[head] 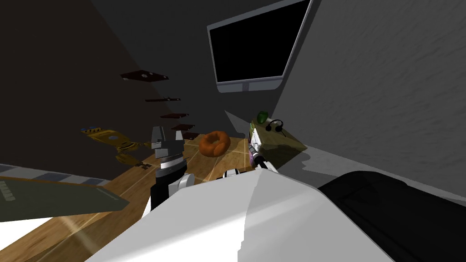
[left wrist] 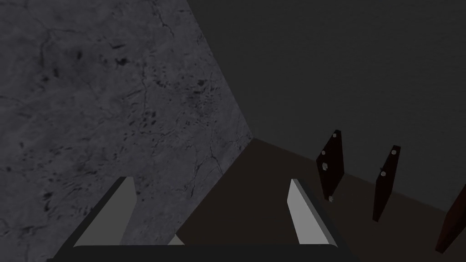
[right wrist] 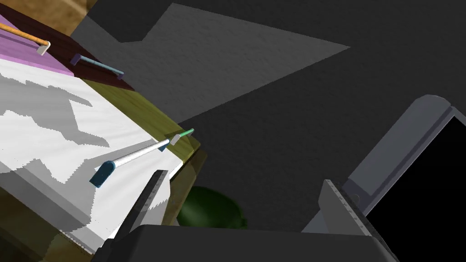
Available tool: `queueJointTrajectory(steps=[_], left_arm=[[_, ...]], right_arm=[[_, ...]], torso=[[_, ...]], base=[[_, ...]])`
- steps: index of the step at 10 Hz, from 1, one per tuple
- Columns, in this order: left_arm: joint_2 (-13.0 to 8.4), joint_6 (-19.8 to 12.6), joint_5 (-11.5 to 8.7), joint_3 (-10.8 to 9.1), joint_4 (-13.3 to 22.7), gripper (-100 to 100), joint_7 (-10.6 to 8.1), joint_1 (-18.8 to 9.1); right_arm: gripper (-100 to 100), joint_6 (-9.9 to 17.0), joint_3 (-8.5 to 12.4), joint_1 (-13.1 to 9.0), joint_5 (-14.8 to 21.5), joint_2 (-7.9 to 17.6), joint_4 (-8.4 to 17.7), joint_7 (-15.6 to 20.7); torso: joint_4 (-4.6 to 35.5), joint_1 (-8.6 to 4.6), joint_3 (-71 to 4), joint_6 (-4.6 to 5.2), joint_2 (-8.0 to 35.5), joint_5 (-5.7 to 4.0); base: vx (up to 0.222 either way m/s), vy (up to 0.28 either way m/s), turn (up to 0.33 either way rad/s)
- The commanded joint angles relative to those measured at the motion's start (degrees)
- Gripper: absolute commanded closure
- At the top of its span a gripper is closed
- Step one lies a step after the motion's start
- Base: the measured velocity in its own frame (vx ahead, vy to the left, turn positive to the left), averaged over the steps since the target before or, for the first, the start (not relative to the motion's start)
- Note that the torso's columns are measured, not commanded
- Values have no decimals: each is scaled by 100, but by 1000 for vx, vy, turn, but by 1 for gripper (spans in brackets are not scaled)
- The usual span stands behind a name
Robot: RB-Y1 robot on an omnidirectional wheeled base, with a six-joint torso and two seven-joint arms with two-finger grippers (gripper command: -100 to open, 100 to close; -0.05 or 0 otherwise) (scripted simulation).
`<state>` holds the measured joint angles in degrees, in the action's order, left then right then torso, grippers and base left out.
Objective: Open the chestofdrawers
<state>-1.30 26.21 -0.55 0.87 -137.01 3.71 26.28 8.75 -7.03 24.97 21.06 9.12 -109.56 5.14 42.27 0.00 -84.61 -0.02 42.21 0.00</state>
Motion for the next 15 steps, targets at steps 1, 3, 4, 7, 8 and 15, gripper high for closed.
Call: queueJointTrajectory(steps=[1, 3, 4, 7, 8, 15], left_arm=[[0, 0, 0, 0, 0, 0, 0, 1], [0, 0, 0, 0, 0, 0, 0, 0], [0, 0, 0, 0, 0, 0, 0, 0], [0, 0, 0, 0, 0, 0, 0, 0], [0, 0, 0, 0, 0, 0, 0, 0], [0, 0, 0, -1, 0, 0, 0, 1]], right_arm=[[-100, 319, -56, 2, 204, -20, 149, 26], [-100, 636, -145, -28, 510, -3, 437, 52], [-100, 700, -145, -28, 510, -3, 437, 52], [-100, 1298, -326, -99, 1054, 29, 914, 102], [-100, 1441, -326, -99, 1134, 29, 1046, 102], [-100, 2241, -510, -186, 1763, 48, 1694, 143]], torso=[[0, 0, 0, 4, 3, 1], [3, 0, 8, -2, 12, 0], [2, -1, 5, 3, 9, 0], [1, -1, 2, 2, 4, 0], [0, -4, 0, -1, 1, -1], [1, -3, 2, 3, 5, 0]], base=[[30, -9, -2], [45, -17, 214], [22, -10, -9], [47, -17, 219], [54, -29, 168], [26, -22, 113]])
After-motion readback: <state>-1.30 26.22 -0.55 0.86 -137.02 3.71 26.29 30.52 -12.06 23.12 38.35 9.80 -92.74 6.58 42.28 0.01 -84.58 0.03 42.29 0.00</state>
